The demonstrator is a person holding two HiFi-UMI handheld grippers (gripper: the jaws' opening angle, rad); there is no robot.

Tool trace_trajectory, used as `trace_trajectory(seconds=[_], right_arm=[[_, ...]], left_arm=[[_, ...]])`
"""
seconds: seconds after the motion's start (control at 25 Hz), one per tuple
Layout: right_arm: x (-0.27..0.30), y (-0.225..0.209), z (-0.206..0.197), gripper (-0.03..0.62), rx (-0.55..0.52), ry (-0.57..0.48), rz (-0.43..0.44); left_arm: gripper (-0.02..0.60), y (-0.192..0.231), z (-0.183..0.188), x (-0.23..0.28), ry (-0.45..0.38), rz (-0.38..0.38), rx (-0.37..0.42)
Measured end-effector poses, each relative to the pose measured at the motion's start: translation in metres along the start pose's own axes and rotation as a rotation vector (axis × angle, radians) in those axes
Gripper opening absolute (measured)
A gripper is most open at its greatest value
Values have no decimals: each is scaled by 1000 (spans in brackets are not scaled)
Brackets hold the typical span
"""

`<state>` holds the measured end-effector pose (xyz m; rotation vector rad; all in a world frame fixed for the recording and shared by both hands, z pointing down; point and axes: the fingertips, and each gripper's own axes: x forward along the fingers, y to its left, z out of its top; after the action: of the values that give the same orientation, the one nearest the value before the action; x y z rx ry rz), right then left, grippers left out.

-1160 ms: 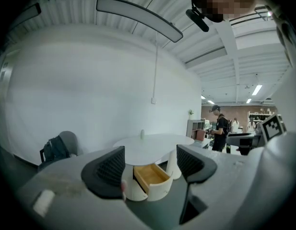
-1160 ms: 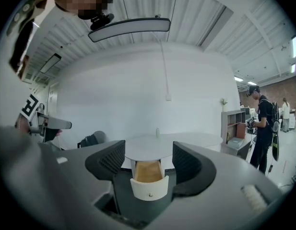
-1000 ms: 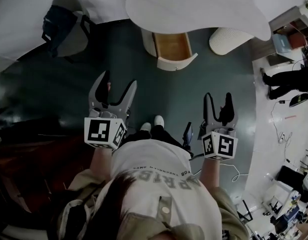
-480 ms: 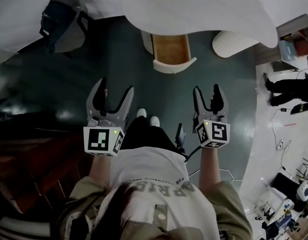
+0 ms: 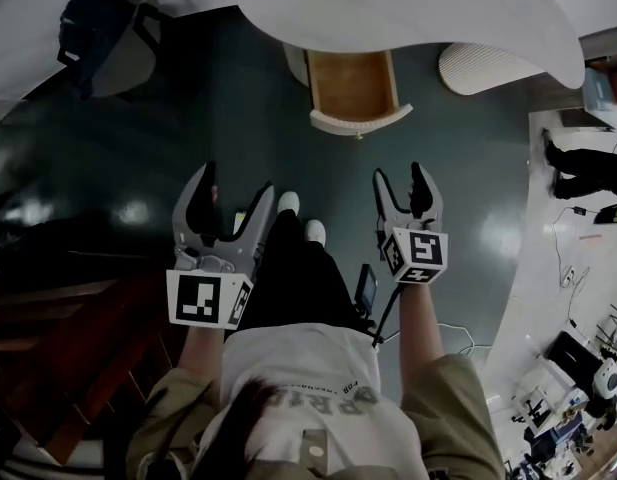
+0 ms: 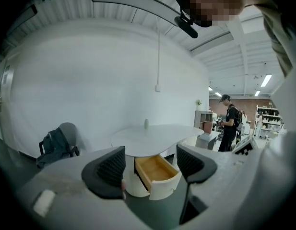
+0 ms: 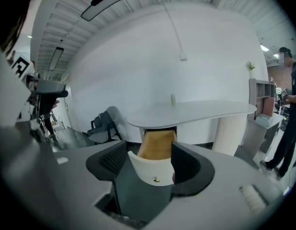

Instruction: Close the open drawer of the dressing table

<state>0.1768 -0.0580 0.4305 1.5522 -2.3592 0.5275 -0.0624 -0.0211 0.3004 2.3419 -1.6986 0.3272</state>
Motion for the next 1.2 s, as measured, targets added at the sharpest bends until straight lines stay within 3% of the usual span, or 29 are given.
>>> trace_trajectory(seconds=[0.48, 1.2], right_arm=[[74, 2, -113, 281, -52, 177, 36], [158, -26, -198, 259, -70, 295, -13]], left_arm=[[345, 11, -62, 34, 69, -10, -51], [345, 35, -122, 35, 140, 51, -91]])
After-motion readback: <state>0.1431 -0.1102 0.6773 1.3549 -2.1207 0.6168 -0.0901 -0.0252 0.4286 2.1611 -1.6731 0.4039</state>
